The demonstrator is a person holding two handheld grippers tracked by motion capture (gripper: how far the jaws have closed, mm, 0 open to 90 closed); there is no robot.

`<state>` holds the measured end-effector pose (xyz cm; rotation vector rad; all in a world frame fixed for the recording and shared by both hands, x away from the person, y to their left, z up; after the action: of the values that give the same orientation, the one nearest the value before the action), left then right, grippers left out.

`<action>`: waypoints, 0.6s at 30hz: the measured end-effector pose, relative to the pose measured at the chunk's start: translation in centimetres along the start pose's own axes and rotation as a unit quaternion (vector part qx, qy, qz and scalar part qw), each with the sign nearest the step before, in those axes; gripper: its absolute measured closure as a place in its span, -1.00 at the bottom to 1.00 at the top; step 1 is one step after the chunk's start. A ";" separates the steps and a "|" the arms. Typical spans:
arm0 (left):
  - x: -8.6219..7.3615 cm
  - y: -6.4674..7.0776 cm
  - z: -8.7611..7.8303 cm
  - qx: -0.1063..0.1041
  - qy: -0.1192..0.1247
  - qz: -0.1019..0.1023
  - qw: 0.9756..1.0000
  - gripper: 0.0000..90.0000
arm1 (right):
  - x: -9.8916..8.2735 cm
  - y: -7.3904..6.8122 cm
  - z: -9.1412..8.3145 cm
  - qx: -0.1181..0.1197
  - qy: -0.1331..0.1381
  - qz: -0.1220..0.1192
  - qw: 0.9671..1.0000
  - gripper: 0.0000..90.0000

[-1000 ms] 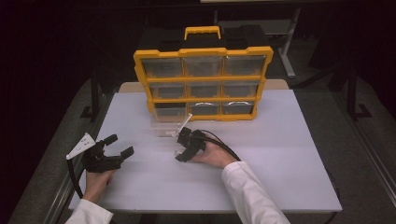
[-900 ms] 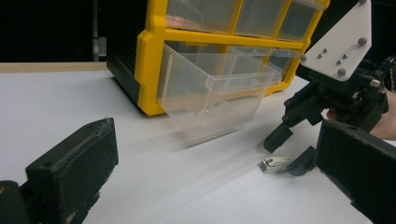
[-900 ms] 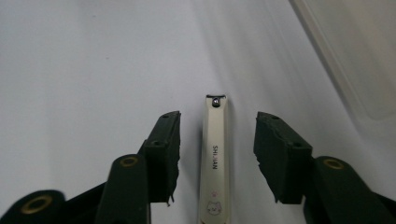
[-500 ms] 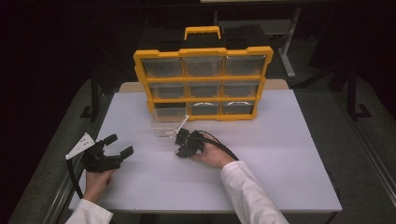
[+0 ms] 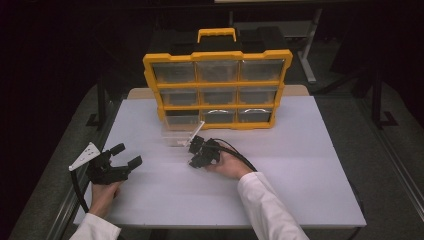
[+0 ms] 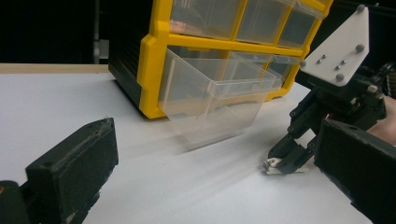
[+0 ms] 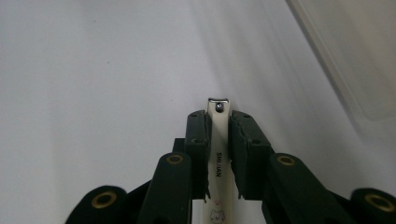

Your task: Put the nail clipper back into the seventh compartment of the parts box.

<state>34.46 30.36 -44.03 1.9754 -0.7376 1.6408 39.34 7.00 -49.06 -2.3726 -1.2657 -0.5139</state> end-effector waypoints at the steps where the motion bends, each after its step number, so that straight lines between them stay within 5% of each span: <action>1: 0.0 0.0 0.0 0.000 0.001 -0.001 1.000 -1.00 | 0.1 0.0 -0.2 0.001 0.003 0.000 1.000 0.70; 18: 0.0 -0.1 0.0 0.002 0.002 -0.001 1.000 -1.00 | 1.2 -0.3 -2.8 0.008 0.022 0.001 1.000 0.70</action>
<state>34.51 30.45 -44.02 1.9742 -0.7300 1.6469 39.37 6.54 -46.05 -2.3365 -1.2441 -0.5505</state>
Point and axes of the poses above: each handheld gripper's, and its own axes: z roughly forward along the jaws, x roughly out of its top, y roughly to its right, the point moved 7 cm from there along z, roughly forward along the jaws, and after that the axes turned 13 degrees about z, right-handed, at the moved point
